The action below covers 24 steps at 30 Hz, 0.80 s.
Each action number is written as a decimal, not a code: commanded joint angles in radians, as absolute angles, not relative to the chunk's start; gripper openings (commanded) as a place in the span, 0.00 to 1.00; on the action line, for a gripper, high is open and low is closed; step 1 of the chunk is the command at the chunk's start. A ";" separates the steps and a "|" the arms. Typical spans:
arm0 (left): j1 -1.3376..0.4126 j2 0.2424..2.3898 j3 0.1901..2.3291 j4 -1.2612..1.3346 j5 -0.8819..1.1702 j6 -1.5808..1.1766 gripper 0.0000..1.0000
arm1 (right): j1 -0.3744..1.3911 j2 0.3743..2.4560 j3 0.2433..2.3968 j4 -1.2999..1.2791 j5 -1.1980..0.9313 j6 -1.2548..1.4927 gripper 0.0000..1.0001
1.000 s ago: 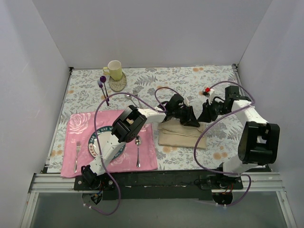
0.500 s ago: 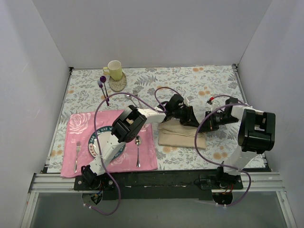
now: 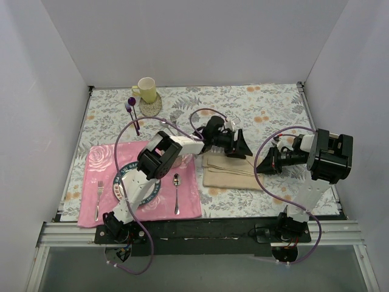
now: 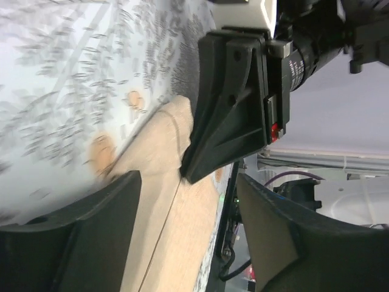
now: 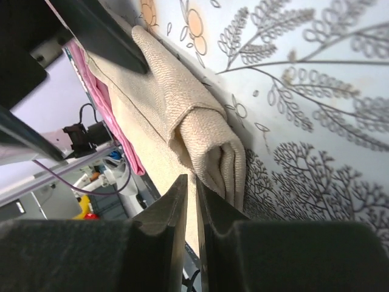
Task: Fold the napkin into a case and place the utensils inside
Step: Smooth out the 2/3-rectangle-folded napkin at the center of the board.
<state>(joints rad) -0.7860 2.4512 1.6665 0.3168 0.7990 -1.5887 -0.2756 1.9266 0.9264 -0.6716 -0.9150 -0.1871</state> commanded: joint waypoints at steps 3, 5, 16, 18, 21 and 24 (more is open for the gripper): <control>-0.661 2.226 1.554 0.351 0.975 -1.543 0.70 | -0.302 1.963 0.927 -0.632 -0.729 -0.192 0.19; -0.660 2.175 1.482 0.359 1.014 -1.565 0.70 | -0.302 1.965 0.930 -0.624 -0.727 -0.190 0.19; -0.632 2.229 1.287 0.258 0.884 -1.565 0.67 | -0.304 1.980 0.942 -0.623 -0.700 -0.184 0.19; -0.621 2.269 1.296 0.246 0.870 -1.568 0.67 | -0.304 1.983 0.948 -0.627 -0.695 -0.186 0.19; -0.612 2.267 1.302 0.293 0.909 -1.572 0.66 | -0.304 1.990 0.966 -0.635 -0.692 -0.195 0.19; -0.636 2.223 1.374 0.322 0.963 -1.511 0.63 | -0.302 1.990 0.973 -0.638 -0.690 -0.199 0.19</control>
<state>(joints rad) -0.6308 2.2486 1.3140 0.3206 0.9512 -1.6043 -0.2901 1.9560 0.9524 -0.7101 -0.9039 -0.1490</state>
